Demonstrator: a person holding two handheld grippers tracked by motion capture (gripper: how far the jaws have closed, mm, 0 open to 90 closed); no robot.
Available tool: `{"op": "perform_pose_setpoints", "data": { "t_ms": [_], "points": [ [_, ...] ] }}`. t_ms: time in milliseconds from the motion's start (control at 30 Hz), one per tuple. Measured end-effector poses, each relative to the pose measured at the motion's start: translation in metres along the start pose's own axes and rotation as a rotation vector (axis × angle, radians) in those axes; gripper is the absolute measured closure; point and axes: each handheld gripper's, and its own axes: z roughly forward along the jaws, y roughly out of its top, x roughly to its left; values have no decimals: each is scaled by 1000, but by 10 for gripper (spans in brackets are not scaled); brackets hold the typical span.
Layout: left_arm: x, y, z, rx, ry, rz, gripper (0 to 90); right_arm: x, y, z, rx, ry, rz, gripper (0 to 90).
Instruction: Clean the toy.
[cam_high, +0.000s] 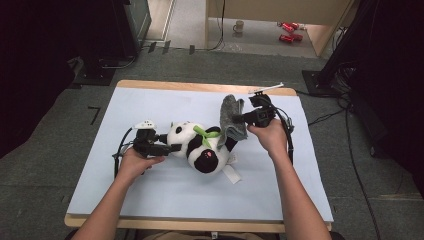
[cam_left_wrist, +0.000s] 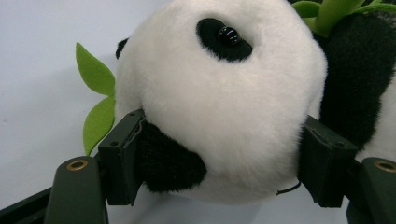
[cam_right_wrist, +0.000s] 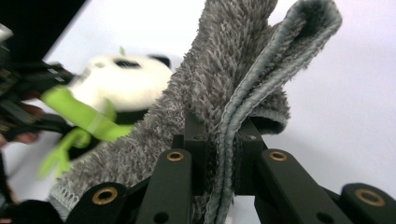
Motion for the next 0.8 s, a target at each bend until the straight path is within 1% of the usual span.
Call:
{"op": "perform_pose_setpoints", "data": {
  "t_ms": [133, 233, 300, 433, 533, 600, 667, 733, 767, 800],
  "points": [
    [-1, 0, 0, 1, 3, -3, 273, 14, 8, -2, -19, 38, -28, 804],
    [-1, 0, 0, 1, 3, -2, 272, 26, 12, 5, -8, 57, -53, 804],
    [-1, 0, 0, 1, 3, -2, 273, 31, 13, 12, 10, 71, -67, 803],
    [-1, 0, 0, 2, 2, 0, 272, 41, 13, 29, 52, 90, -78, 803],
    [0, 0, 0, 9, 3, 4, 272, 48, 9, 43, 97, 81, -98, 795],
    [0, -1, -1, 16, 3, 9, 272, 48, 6, 51, 119, 79, -104, 779],
    [0, -1, -1, 19, 4, 11, 272, 47, 3, 55, 120, 81, -98, 733],
    [0, -1, 0, 17, 4, 10, 272, 44, 2, 54, 108, 69, -100, 628],
    [0, -1, 0, 17, 5, 11, 272, 42, 1, 54, 106, 64, -98, 593],
    [0, -1, 0, 18, 4, 11, 271, 40, 1, 55, 106, 67, -84, 555]
  ]
}}
